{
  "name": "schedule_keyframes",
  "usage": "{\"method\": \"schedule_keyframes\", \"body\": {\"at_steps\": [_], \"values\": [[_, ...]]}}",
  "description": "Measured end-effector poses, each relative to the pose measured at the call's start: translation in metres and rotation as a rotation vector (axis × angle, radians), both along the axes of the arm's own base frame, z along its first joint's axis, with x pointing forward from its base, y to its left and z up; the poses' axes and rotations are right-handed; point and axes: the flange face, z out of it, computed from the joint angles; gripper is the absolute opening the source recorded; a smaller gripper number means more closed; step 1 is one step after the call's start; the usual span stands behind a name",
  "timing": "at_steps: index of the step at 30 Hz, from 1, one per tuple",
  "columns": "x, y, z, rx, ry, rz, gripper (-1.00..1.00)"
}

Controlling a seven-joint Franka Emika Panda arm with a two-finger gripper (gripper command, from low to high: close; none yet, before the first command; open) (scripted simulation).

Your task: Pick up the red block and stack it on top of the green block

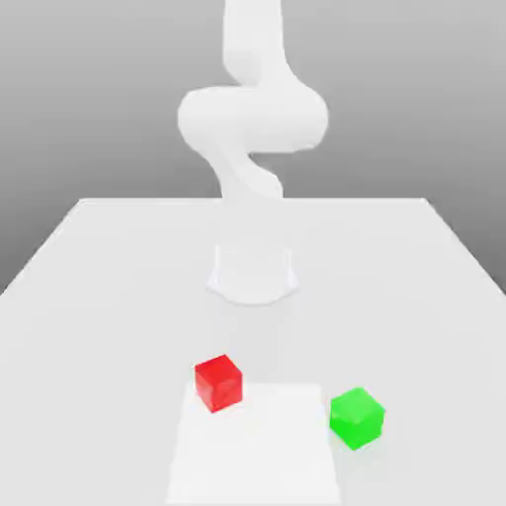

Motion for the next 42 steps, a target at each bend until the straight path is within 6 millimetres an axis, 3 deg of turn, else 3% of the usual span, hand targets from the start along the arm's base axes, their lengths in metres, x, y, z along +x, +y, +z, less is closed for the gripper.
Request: {"method": "schedule_keyframes", "body": {"at_steps": [4, 9, 13, 17, 19, 25, 26, 33, 42], "values": [[0.035, -0.012, -0.099, 0.102, 0.145, -0.155, 0.0], [0.043, -0.027, -0.224, 0.207, 0.321, -0.367, 0.0], [0.022, -0.036, -0.326, 0.275, 0.467, -0.564, 0.0], [-0.027, -0.042, -0.428, 0.326, 0.624, -0.801, 0.0], [-0.039, -0.043, -0.459, 0.334, 0.656, -0.852, 0.0], [-0.045, -0.043, -0.513, 0.339, 0.667, -0.869, 0.0], [-0.045, -0.043, -0.517, 0.338, 0.667, -0.869, -1.0], [-0.045, -0.043, -0.516, 0.338, 0.665, -0.869, -1.0], [-0.042, -0.037, -0.453, 0.319, 0.671, -0.821, -1.0]]}}
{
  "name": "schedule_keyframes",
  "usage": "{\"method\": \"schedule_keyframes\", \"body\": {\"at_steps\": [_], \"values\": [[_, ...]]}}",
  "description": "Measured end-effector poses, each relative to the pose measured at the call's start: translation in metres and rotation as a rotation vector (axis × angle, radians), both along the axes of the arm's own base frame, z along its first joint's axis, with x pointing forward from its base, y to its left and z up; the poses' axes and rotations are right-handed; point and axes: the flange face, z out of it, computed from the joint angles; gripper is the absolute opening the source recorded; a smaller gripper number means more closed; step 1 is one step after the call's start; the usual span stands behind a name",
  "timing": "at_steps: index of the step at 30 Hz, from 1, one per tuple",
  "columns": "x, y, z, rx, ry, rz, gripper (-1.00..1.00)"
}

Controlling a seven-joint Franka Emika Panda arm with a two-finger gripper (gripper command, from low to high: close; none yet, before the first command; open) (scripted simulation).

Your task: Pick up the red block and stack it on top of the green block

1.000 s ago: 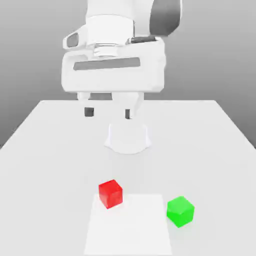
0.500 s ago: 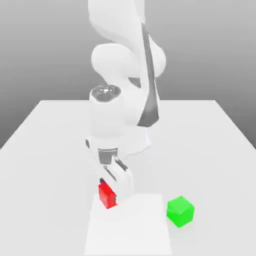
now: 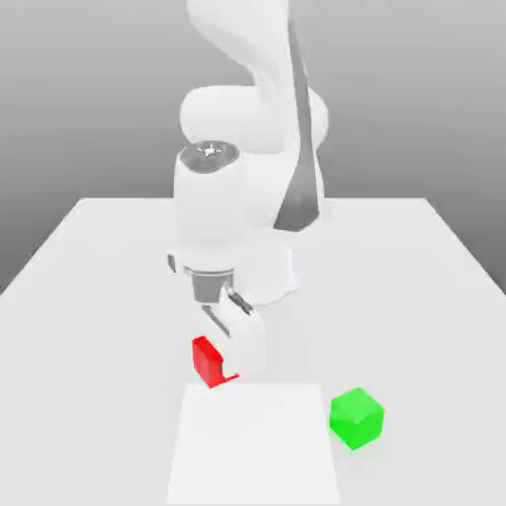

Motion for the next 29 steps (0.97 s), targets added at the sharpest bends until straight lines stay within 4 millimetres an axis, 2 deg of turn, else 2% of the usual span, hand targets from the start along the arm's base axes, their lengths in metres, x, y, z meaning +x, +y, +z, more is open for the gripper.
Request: {"method": "schedule_keyframes", "body": {"at_steps": [5, 11, 19, 21, 25, 26, 29], "values": [[0.019, 0.036, 0.011, 0.0, 0.0, 0.308, -1.0], [0.037, 0.09, 0.021, 0.0, 0.001, 0.711, -1.0], [0.045, 0.171, 0.036, 0.0, 0.002, 1.258, -1.0], [0.047, 0.181, 0.028, 0.0, 0.002, 1.329, -1.0], [0.048, 0.183, -0.012, 0.0, 0.002, 1.346, -1.0], [0.048, 0.183, -0.021, 0.0, 0.002, 1.347, 1.0], [0.048, 0.183, -0.021, 0.0, 0.002, 1.347, 1.0]]}}
